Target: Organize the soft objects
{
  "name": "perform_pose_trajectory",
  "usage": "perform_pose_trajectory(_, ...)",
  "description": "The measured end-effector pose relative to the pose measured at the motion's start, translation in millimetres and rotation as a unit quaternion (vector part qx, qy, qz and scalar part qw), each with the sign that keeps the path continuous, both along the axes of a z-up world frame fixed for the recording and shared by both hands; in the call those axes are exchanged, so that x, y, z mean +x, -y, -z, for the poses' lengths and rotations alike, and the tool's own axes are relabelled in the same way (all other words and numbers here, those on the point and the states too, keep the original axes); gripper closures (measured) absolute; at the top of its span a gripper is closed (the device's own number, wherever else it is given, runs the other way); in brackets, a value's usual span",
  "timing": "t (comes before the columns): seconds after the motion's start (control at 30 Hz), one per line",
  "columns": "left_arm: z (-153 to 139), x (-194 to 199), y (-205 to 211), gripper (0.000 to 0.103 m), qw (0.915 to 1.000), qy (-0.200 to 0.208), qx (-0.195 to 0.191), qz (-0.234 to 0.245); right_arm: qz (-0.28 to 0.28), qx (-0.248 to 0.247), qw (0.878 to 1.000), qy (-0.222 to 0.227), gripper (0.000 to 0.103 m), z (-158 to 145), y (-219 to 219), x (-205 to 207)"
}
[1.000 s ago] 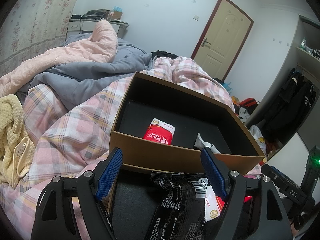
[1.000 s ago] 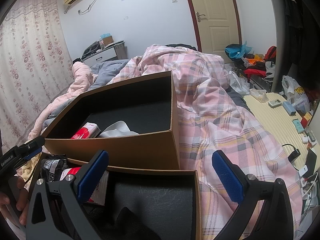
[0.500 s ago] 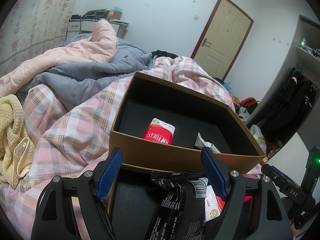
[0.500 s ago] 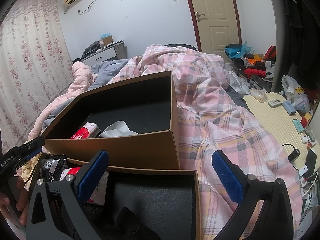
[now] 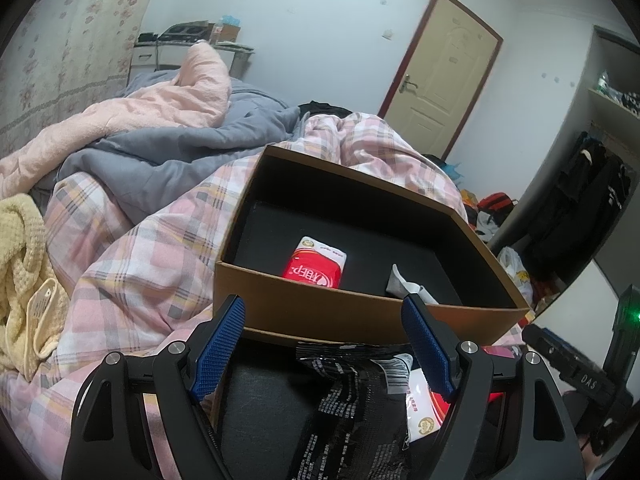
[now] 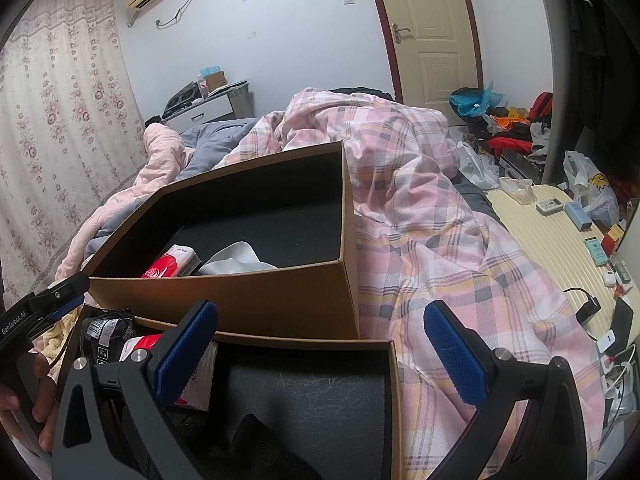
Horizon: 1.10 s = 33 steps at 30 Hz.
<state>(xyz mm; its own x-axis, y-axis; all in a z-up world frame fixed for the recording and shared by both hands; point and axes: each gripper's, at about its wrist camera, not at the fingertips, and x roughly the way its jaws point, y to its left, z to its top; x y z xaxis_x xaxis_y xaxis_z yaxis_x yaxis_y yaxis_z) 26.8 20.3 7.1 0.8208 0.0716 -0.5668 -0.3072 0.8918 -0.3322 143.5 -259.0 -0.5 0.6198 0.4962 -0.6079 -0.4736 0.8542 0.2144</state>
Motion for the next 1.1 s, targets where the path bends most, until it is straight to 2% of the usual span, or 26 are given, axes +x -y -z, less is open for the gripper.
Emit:
perform_pose_trajectory(0.27,-2.3,2.9,25.0,0.025,0.9968,-0.012,0.074,0.025,0.001,0.000,1.000,0.001,0.001,0.0,0.3,-0.5)
perform_pose_trajectory(0.37,-1.9,3.8,27.8,0.025,0.9957,-0.018,0.088,0.025,0.001,0.002,1.000,0.000,0.001,0.6,0.9,0.6)
perform_pose_trajectory(1.1,-1.5,5.5,24.5,0.025,0.9965,-0.019,0.079,0.021,0.002,-0.001,1.000,-0.002,0.001,0.3,1.7,1.3)
